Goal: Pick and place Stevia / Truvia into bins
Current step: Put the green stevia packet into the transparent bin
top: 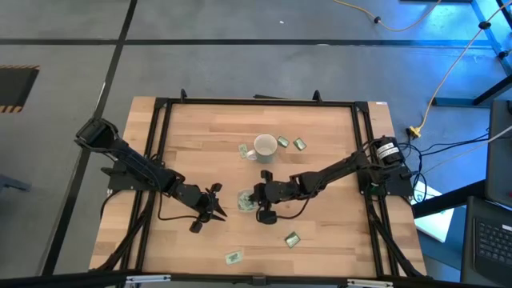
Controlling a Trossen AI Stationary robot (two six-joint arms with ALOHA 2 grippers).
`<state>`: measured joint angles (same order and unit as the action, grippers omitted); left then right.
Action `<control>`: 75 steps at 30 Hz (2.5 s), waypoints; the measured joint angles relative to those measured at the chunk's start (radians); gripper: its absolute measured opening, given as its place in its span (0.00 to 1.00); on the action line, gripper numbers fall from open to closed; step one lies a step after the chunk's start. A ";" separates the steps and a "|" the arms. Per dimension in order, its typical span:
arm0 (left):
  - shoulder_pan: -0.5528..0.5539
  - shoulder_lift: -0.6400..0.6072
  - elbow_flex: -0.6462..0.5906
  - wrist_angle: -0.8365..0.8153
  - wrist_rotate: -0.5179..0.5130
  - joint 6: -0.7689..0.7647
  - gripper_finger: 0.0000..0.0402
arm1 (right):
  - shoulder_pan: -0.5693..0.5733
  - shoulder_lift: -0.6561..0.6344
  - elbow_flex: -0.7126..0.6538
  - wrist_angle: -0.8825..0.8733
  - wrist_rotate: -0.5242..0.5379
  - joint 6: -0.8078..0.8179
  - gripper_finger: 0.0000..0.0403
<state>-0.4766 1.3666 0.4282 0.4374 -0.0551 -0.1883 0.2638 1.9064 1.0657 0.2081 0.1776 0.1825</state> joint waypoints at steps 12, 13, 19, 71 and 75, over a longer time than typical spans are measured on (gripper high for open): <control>0.000 0.000 0.000 0.000 0.005 -0.009 0.15 | 0.009 -0.010 0.000 -0.004 -0.004 0.000 0.26; 0.000 0.000 0.000 0.000 0.008 -0.011 0.15 | 0.017 -0.018 0.000 -0.008 -0.003 0.000 0.26; -0.002 0.000 0.000 0.001 0.030 -0.058 0.16 | 0.117 -0.079 0.001 -0.165 -0.010 0.050 0.26; -0.002 0.000 -0.001 0.023 0.018 -0.008 0.17 | 0.449 0.004 0.003 -0.527 0.087 0.360 0.20; -0.002 0.000 -0.001 0.023 0.018 -0.008 0.17 | 0.449 0.005 0.003 -0.527 0.086 0.359 0.11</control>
<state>-0.4782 1.3666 0.4274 0.4599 -0.0368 -0.1961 0.7124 1.9114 1.0683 -0.3191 0.2638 0.5411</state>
